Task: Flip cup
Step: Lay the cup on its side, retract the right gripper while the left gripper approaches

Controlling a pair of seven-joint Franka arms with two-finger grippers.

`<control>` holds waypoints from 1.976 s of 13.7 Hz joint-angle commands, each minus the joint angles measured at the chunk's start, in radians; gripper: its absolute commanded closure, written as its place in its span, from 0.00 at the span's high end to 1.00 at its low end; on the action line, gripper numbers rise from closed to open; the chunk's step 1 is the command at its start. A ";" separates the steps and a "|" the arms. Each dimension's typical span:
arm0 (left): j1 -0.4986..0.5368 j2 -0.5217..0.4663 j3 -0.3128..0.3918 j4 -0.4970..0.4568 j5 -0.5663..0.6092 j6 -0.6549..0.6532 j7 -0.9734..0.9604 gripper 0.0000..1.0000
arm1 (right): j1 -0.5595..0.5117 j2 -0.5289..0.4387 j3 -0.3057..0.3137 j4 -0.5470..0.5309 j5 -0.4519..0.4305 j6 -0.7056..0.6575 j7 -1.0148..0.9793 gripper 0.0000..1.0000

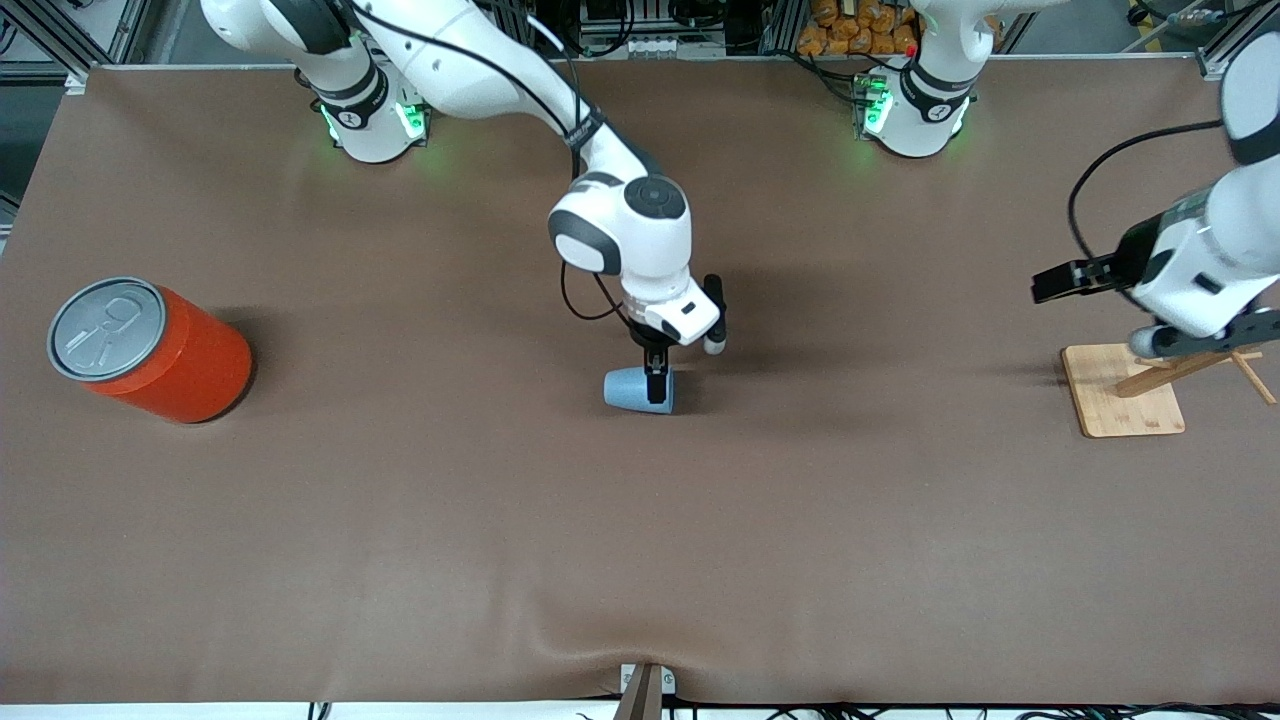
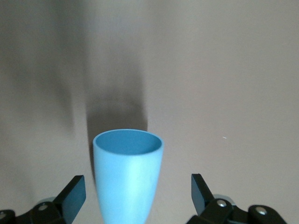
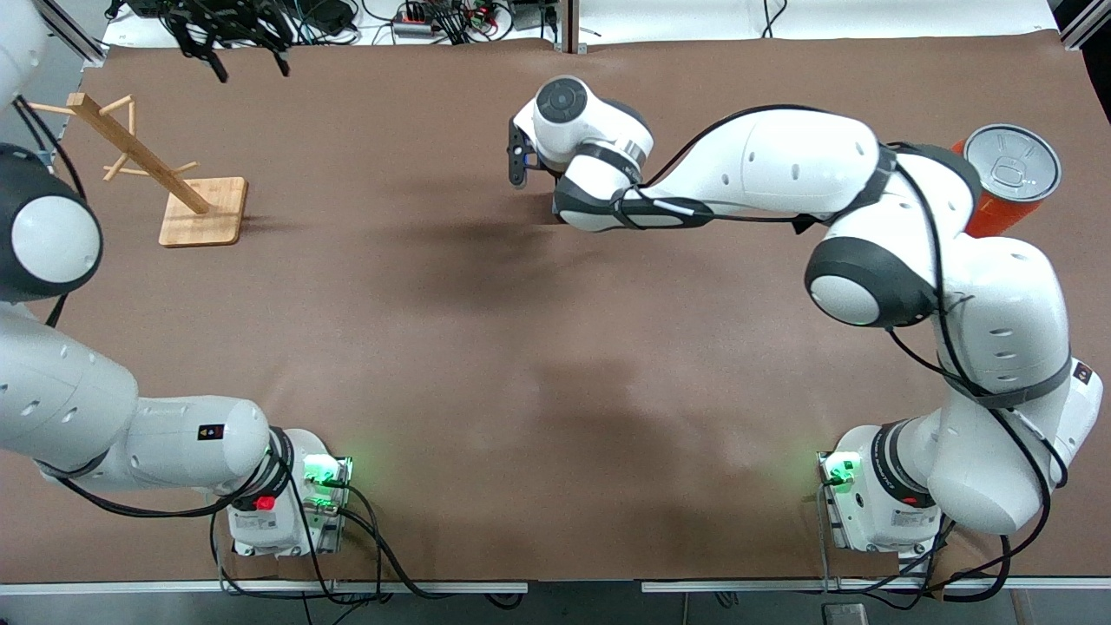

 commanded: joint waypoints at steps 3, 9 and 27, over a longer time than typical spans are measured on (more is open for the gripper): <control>-0.101 0.193 -0.014 0.020 -0.168 0.107 -0.005 1.00 | -0.036 -0.191 0.012 -0.029 0.151 -0.217 -0.007 1.00; -0.202 0.385 -0.014 0.020 -0.459 0.340 -0.014 1.00 | -0.181 -0.384 0.012 -0.037 0.155 -0.461 -0.003 1.00; -0.259 0.610 -0.014 0.005 -1.030 0.515 0.389 1.00 | -0.591 -0.395 0.009 -0.046 0.520 -0.490 0.053 1.00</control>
